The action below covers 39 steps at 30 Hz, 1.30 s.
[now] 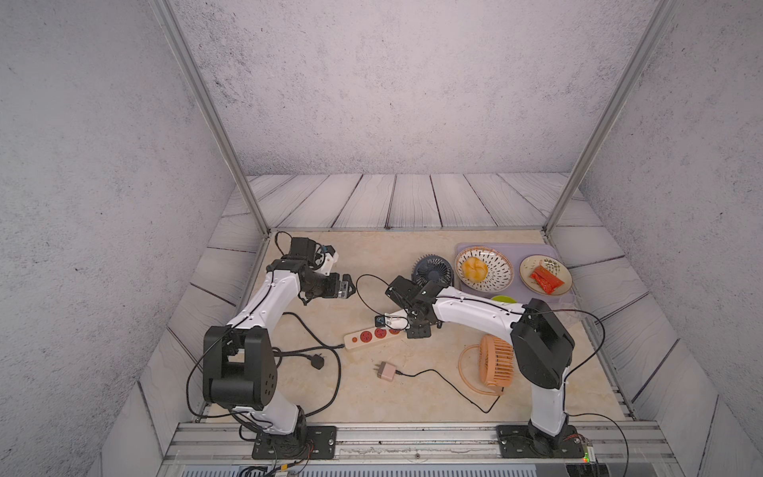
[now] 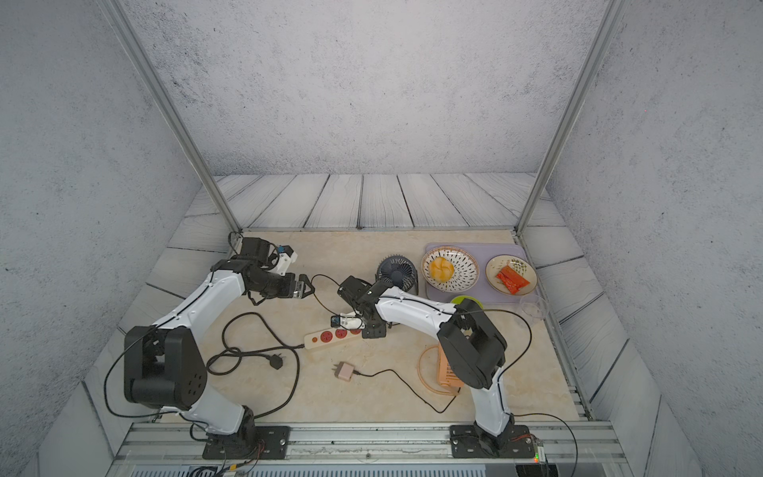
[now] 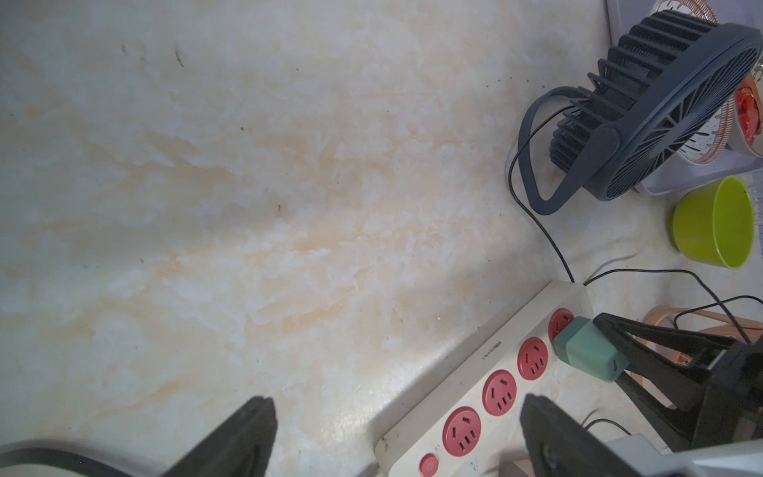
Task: Plug the desk fan into the power strip
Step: Adjust the plug at the socket.
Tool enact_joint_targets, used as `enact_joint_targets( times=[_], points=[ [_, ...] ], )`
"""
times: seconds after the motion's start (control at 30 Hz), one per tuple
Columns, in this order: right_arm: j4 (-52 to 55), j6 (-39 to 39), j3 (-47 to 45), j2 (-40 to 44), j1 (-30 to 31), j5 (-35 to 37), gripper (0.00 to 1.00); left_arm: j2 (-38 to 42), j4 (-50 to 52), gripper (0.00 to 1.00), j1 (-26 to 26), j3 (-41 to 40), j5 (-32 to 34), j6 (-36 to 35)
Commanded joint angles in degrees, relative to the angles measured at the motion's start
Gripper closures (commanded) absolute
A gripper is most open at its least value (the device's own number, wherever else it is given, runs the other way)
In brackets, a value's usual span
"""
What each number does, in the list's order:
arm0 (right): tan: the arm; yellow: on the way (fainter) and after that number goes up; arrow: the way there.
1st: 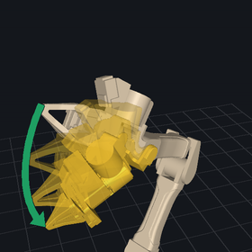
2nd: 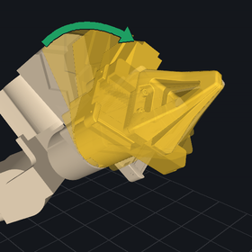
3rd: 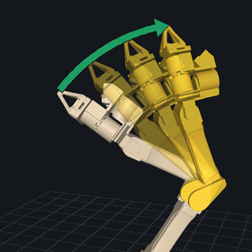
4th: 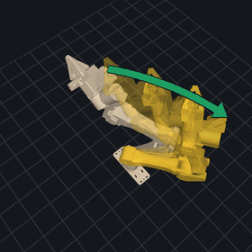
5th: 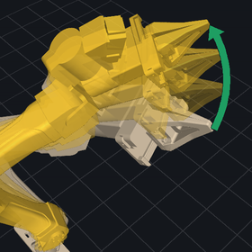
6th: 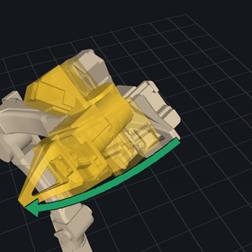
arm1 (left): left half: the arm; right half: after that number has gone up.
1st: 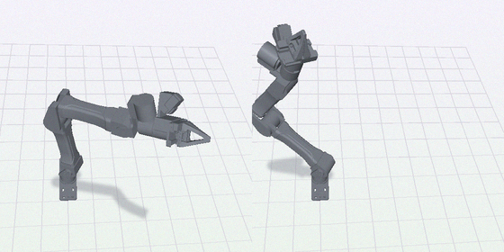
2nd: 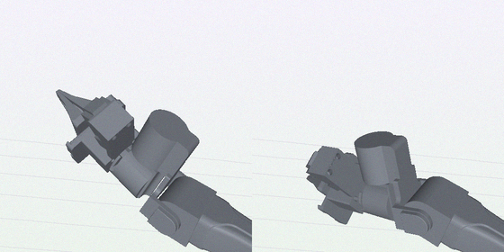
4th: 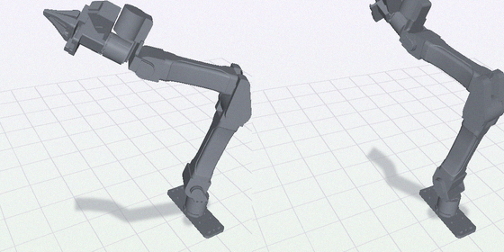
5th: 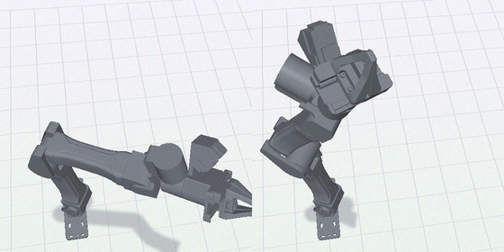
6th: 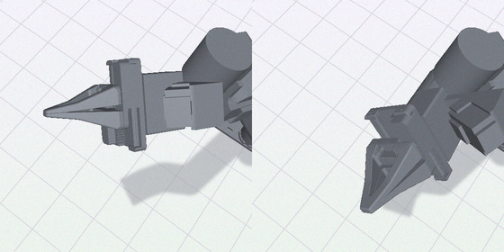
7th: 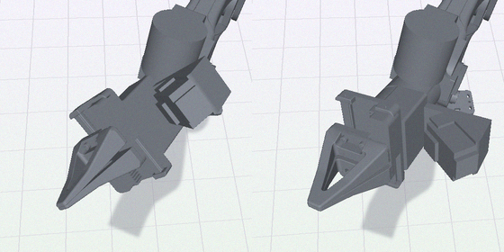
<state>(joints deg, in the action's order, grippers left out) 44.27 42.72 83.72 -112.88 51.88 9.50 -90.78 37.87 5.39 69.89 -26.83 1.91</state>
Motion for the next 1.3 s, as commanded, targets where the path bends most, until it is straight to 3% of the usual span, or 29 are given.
enact_joint_targets(
  times=[0.0, 0.17, 0.57, 0.83, 0.97, 1.2, 1.23, 1.27],
  points=[
    [-1.3, 0.8, -3.1, -13.4, -1.7, -5.3, 1.0, 0.7, 0.2, 0.01, 0.1, -0.2, -0.6, -0.2],
    [11.4, 1.6, 8.1, -17.5, -6.8, -15.0, 1.0, 0.7, 0.3, 0.01, 0.0, 0.0, -0.6, -0.1],
    [-0.7, -2.1, -2.0, -14.8, -2.0, -3.6, 1.0, 2.1, -0.1, 0.0, -0.3, -0.7, -0.5, -0.2],
    [-1.7, -1.8, -1.3, -14.5, -1.9, -3.1, 1.0, 2.3, 0.3, 0.01, -0.2, -0.4, -0.2, -0.1],
    [2.4, -0.3, 2.0, -14.3, -1.9, -3.3, 0.75, 2.5, 0.3, 0.01, -0.3, -0.6, 0.1, -0.2],
    [7.0, 1.0, 7.2, -12.2, -2.5, -3.5, 0.54, 2.7, 0.3, 0.01, -0.3, -0.6, 0.1, -0.4],
    [7.0, 1.1, 7.4, -11.6, -2.5, -3.2, 0.4, 2.9, 0.2, 0.01, -0.3, -0.7, 0.1, -0.4],
    [6.9, 1.2, 7.6, -11.0, -2.5, -2.8, 0.14, 3.0, 0.1, 0.0, -0.3, -0.9, 0.1, -0.4]
  ],
)
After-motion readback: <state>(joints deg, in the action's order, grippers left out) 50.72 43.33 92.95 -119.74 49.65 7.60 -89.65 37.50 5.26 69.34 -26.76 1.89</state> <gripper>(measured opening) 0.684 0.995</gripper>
